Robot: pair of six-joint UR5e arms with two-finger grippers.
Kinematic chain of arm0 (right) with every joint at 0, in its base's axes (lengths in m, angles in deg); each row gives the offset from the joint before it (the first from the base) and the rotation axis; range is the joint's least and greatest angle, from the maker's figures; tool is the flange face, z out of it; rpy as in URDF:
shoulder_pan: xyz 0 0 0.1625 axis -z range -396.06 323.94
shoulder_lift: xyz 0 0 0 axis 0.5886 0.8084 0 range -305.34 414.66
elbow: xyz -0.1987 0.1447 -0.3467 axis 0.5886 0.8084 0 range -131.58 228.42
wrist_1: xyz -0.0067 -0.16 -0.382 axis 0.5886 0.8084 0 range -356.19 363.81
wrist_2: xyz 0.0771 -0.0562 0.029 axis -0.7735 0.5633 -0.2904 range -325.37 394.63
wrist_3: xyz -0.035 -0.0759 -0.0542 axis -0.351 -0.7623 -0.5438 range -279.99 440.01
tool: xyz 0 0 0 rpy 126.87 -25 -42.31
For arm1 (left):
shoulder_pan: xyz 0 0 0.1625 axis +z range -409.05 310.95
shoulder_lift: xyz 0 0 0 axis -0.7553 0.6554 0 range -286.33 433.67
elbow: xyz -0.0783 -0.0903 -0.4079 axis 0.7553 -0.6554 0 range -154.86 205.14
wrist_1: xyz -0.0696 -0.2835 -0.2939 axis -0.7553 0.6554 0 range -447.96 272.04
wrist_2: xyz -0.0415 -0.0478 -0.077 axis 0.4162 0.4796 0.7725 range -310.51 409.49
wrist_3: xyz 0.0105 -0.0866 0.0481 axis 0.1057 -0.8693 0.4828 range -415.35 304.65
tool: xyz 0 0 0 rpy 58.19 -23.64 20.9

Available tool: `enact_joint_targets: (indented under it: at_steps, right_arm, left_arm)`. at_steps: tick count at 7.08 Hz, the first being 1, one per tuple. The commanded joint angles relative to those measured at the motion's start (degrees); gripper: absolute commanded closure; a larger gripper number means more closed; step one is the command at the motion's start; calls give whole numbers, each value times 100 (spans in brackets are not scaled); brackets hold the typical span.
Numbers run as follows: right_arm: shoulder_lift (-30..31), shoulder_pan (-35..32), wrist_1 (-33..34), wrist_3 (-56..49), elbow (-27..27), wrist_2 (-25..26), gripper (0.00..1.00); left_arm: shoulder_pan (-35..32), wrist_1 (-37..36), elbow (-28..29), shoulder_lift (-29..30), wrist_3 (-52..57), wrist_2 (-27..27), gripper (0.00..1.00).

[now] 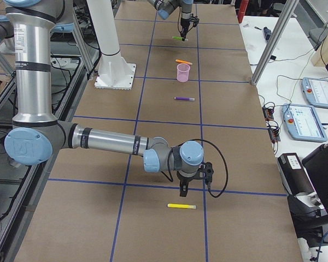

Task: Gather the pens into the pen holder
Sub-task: 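Lift the green marker upright with the left gripper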

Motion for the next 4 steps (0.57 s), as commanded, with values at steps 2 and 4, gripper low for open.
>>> enact_joint_targets:
  at_steps: [2, 4]
  right_arm:
    - [74, 13, -344, -353, 367, 251, 0]
    - [-74, 22, -1126, -417, 1148, 251, 1]
  left_arm:
    - [-103, -103, -38, 350, -237, 5, 100]
    - [-103, -217, -38, 509, -246, -3, 100]
